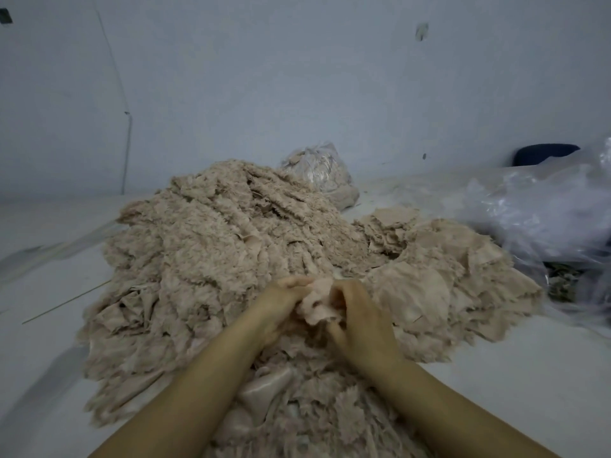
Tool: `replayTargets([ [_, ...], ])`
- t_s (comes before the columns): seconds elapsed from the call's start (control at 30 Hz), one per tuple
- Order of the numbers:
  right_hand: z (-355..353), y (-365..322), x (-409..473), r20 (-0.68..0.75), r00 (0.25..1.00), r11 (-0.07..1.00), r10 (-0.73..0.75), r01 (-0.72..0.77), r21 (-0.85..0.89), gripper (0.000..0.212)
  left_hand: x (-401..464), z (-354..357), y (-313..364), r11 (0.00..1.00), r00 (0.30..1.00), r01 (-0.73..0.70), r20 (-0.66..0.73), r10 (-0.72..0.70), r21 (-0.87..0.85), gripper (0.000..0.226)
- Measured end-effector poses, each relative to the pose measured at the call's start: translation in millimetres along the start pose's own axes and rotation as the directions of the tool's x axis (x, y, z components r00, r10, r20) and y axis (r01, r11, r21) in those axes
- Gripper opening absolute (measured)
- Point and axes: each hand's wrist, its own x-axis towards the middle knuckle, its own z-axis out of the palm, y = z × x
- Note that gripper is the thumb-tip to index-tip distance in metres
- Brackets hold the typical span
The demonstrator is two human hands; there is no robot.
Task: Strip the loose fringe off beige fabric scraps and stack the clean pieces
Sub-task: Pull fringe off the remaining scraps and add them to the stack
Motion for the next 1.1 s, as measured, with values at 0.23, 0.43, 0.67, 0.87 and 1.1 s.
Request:
replayTargets([
  [0.23, 14, 6, -10, 0.303, 0.940, 0.983, 0.155, -0.117, -0.140, 0.022, 4, -11, 16, 0.957, 0.940, -0.271, -0.241, 0.241, -0.100, 0.020],
  [0.43, 6, 4, -18, 0.467, 0.867, 0.978, 0.174, -0.207, 0.020, 0.047, 6, -29, 24, 0.966, 0.916, -0.240, -0.354, 0.190, -0.101, 0.028],
  [0.67, -5, 1, 13, 0.305, 0.788, 0.489, 0.535, -0.583, 0.649, 0.036, -10, -10, 6, 0.973, 0.980, -0.150, 0.157, 0.122, 0.175, 0.033],
  [0.87, -56, 48, 43, -0.151, 0.696, 0.675, 0.702, -0.582, 0.453, 0.036, -11, -49, 6, 0.602, 0.913, -0.403, 0.353, 0.207, 0.689, 0.036],
  [1.1, -21, 25, 10, 0.061, 0.915, 0.898, 0.399, -0.403, 0.178, 0.022, -6, -85, 4, -0.285, 0.789, -0.560, 0.605, 0.101, 0.778, 0.037],
])
